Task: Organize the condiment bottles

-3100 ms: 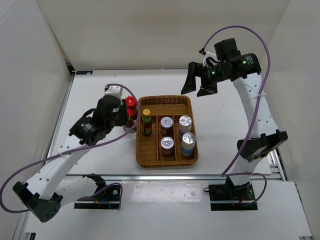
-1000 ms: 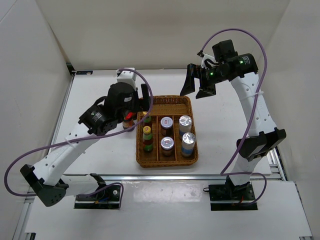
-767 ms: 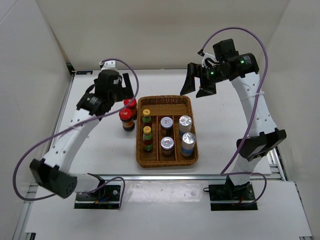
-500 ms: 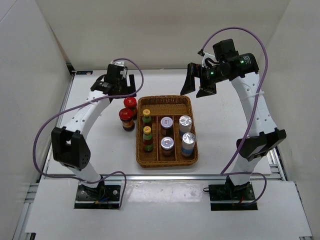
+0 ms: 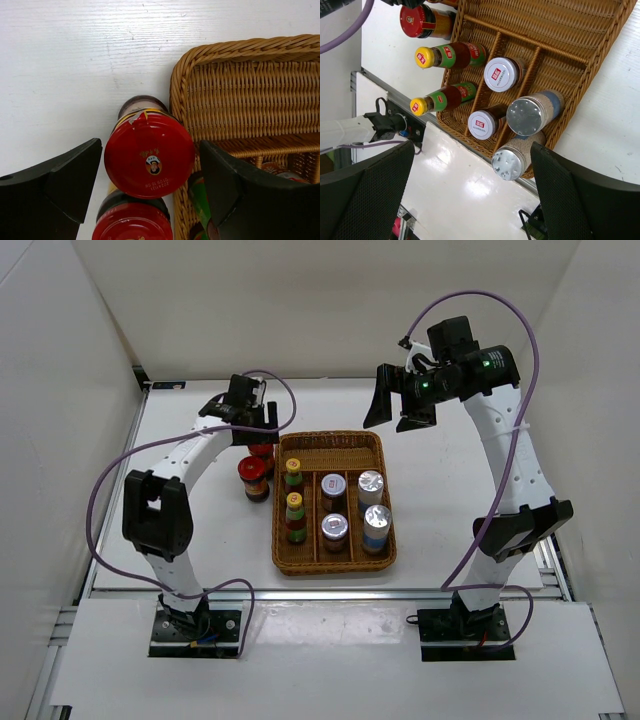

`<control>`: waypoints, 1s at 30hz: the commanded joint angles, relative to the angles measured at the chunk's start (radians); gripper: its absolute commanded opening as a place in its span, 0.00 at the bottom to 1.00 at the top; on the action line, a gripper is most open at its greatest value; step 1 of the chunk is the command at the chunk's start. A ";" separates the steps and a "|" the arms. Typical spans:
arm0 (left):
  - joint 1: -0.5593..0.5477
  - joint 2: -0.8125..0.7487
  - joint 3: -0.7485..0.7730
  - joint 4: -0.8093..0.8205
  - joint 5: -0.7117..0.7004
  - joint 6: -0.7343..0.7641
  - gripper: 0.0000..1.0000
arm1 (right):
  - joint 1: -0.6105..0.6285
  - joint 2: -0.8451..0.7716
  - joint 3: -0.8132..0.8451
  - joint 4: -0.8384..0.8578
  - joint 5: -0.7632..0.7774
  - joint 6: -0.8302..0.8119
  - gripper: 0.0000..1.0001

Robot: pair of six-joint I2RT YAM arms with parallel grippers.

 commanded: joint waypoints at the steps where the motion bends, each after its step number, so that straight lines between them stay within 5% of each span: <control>1: -0.001 -0.005 0.004 0.015 0.005 -0.006 0.88 | -0.003 -0.036 0.040 -0.216 0.007 -0.016 1.00; 5: -0.001 0.004 0.015 0.015 0.005 -0.006 0.75 | -0.003 -0.036 0.040 -0.216 0.007 -0.016 1.00; 10: 0.009 0.014 0.092 0.015 0.014 0.003 0.18 | -0.003 -0.036 0.040 -0.216 0.007 -0.016 1.00; 12: 0.009 0.003 0.138 0.006 -0.035 0.014 0.11 | -0.003 -0.036 0.040 -0.216 0.007 -0.016 1.00; 21: 0.009 -0.016 0.343 -0.004 -0.081 0.032 0.11 | -0.003 -0.036 0.030 -0.216 -0.002 -0.016 1.00; 30: -0.133 0.113 0.632 -0.004 -0.007 0.051 0.11 | -0.003 -0.054 0.001 -0.216 -0.002 -0.016 1.00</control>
